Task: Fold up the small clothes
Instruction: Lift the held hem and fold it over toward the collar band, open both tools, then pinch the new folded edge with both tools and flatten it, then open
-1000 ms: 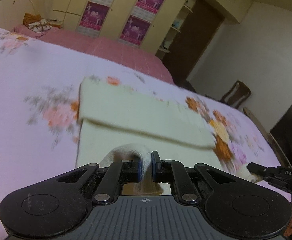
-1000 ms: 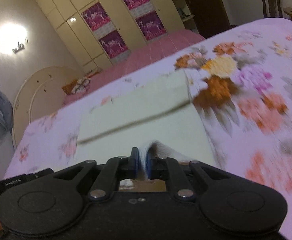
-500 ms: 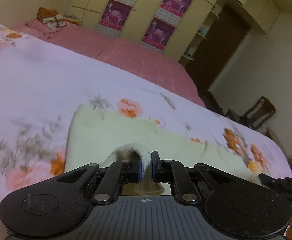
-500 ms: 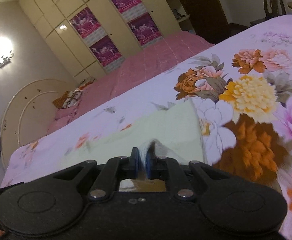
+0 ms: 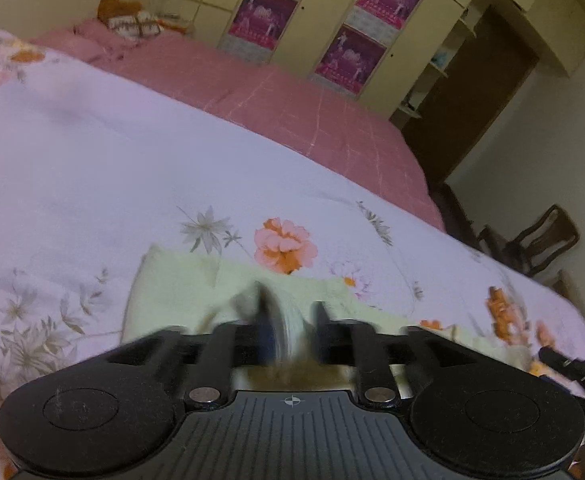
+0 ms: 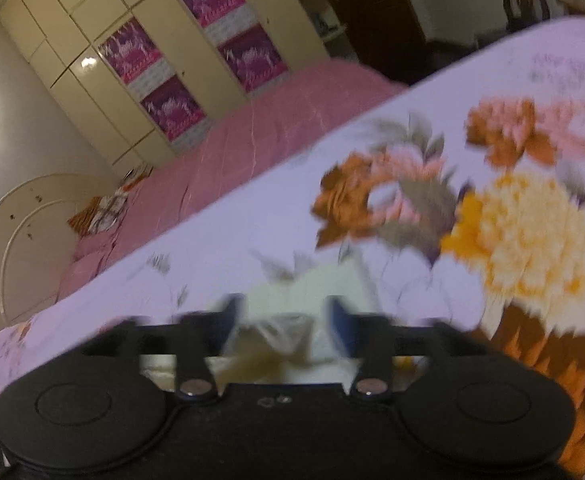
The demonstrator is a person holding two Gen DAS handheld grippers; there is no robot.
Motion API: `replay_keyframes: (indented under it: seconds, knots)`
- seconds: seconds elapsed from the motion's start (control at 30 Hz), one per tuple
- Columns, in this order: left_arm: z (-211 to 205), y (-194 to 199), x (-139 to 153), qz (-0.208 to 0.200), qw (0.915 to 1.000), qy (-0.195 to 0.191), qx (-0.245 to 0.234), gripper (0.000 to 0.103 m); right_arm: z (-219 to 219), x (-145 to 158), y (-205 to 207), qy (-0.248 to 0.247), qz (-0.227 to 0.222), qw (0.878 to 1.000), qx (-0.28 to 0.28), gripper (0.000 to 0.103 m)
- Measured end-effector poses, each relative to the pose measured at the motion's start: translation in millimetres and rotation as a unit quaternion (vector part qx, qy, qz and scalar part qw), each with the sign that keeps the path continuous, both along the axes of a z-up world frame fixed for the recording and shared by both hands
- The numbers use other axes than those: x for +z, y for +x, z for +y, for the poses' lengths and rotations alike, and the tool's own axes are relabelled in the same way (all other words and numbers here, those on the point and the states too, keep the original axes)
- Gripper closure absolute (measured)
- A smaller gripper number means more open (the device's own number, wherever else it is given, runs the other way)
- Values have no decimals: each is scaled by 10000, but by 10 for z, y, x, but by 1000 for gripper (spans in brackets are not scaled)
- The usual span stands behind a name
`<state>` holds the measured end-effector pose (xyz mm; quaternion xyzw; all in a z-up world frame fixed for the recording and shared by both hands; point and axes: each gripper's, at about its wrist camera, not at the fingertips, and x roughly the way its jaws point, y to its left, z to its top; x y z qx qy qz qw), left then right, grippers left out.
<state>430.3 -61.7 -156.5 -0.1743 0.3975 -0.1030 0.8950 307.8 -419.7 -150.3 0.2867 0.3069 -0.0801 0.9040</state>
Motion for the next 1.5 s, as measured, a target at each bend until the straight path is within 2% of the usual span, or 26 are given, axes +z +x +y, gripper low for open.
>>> replay_keyframes:
  seconds: [0.03, 0.1, 0.13, 0.3, 0.4, 0.43, 0.47, 0.57, 0.6, 0.63, 0.67, 0.7, 0.73, 0.77, 0.93, 1.03, 1.07, 1.1, 1.17, 1.27, 1.33, 1.4, 1.5]
  knots:
    - [16, -37, 26, -91, 9999, 41, 83, 0, 8, 29, -6, -165, 0, 9998, 54, 29]
    - [81, -169, 94, -554, 9976, 209, 363, 0, 26, 50, -17, -496, 55, 9987, 123, 32]
    - [99, -165, 97, -589, 9975, 277, 282, 0, 23, 51, -13, -655, 44, 9977, 164, 32]
    - [44, -122, -90, -416, 9936, 1045, -58, 0, 287, -12, -20, -1720, 328, 9811, 823, 38]
    - [-49, -44, -192, -440, 9894, 1370, -201, 0, 278, -88, 112, -1780, 540, 9790, 833, 37]
    - [-100, -6, -219, -449, 9882, 1442, -240, 0, 264, -131, 166, -1715, 656, 9793, 852, 41]
    - [-120, 14, -242, -481, 9869, 1512, -292, 1, 270, -158, 187, -1673, 725, 9791, 900, 54]
    - [-220, 132, -252, -509, 9833, 1678, -491, 33, 352, -161, 201, -1804, 694, 9750, 1096, 66]
    - [-238, 165, -259, -484, 9831, 1692, -510, 58, 375, -143, 193, -1893, 666, 9731, 1135, 71]
    - [-246, 186, -238, -448, 9823, 1753, -484, 73, 381, -133, 191, -1936, 628, 9721, 1164, 75]
    - [-255, 181, -211, -450, 9827, 1744, -425, 76, 375, -121, 184, -1954, 606, 9717, 1178, 89]
    - [-227, 154, -217, -476, 9842, 1671, -338, 80, 356, -112, 184, -1961, 609, 9716, 1175, 98]
    - [-174, 100, -219, -484, 9862, 1568, -232, 88, 326, -99, 185, -1898, 561, 9733, 1164, 98]
    - [-122, 78, -218, -485, 9878, 1470, -147, 91, 301, -67, 158, -1828, 464, 9757, 1113, 99]
    - [124, 36, -365, -445, 9878, 1467, 260, 92, 276, 14, 153, -2031, 163, 9748, 907, 99]
    - [92, 21, -341, -494, 9855, 1576, 391, 91, 217, -226, 356, -1848, 749, 9755, 930, 98]
    - [100, -10, -317, -531, 9852, 1558, 471, 91, 226, -251, 360, -1888, 734, 9747, 942, 97]
    - [118, -66, -261, -613, 9850, 1521, 534, 91, 250, -224, 341, -2016, 693, 9725, 933, 90]
    - [108, -191, -144, -798, 9844, 1520, 384, 91, 255, -116, 262, -2064, 592, 9726, 887, 80]
    - [-38, -450, -15, -1037, 9832, 1499, -47, 91, 294, 52, 85, -2121, 311, 9729, 871, 78]
    - [-182, -572, 30, -1102, 9821, 1473, -402, 91, 388, 132, -12, -1962, 184, 9752, 1006, 78]
    - [-378, -626, -42, -949, 9818, 1449, -776, 91, 570, 139, -68, -1739, 128, 9758, 1320, 78]
    - [-555, -673, -217, -641, 9804, 1511, -1087, 90, 904, 32, -93, -1683, 255, 9689, 1797, 80]
